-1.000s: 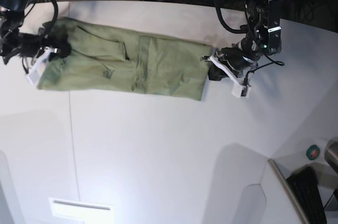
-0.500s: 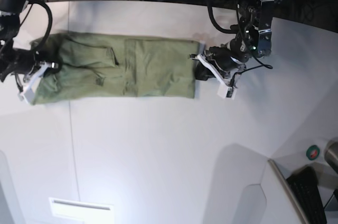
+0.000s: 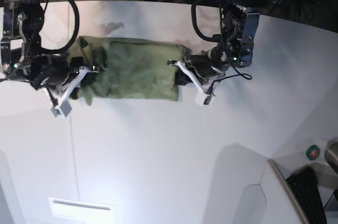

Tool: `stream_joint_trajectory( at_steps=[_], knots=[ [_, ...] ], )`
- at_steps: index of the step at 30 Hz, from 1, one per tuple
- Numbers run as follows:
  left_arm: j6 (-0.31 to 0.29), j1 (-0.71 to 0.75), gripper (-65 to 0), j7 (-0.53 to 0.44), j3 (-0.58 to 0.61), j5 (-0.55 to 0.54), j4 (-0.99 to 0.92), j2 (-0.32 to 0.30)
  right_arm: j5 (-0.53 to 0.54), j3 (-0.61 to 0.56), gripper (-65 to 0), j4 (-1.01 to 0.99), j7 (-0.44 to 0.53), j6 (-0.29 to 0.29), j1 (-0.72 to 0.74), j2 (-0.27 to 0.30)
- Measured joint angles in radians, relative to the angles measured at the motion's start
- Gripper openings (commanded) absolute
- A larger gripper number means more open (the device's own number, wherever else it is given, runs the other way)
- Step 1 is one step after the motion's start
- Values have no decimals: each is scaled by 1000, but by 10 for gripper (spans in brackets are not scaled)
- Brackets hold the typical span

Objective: Layout the t-shirt on the table in an organized manner, then fold the t-shirt properly
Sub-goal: 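Grasp the strip end with the right gripper, then fold the end held by the right gripper over toward the left gripper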

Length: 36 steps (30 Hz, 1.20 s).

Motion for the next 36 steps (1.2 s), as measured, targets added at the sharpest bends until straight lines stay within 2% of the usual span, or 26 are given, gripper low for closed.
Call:
stream_joint_trajectory(
  at_steps=[4, 9, 13, 21, 24, 28, 32, 34, 36],
  knots=[
    [-1, -1, -650, 9, 15, -1, -2, 24, -2, -97, -650, 2, -3, -35, 3, 4],
    [0, -11, -650, 8, 18, 2, -4, 29, -5, -160, -650, 20, -1, -123, 3, -21],
    [0, -9, -650, 9, 18, 3, -4, 29, -5, -270, -650, 33, 2, -182, 41, -16],
    [0, -6, -650, 8, 20, 2, -4, 29, 11, -500, -650, 14, 2, -392, 140, -18],
    [0, 6, -650, 4, 20, 0, -3, 29, 13, -534, -650, -92, 7, -409, 196, -18],
    [0, 5, -650, 8, 20, -1, -3, 28, -1, -543, -650, -177, 64, -415, 212, -12],
    [-1, 16, -650, 4, 20, -6, -3, 25, -3, -552, -650, -163, 65, -418, 207, -7],
    [-1, 19, -650, 1, 20, -6, -2, 23, -6, -594, -650, -131, 71, -421, 209, -4],
    [-1, 19, -650, 2, 20, -6, -2, 24, 2, -642, -650, -123, 69, -467, 215, -11]
  ],
)
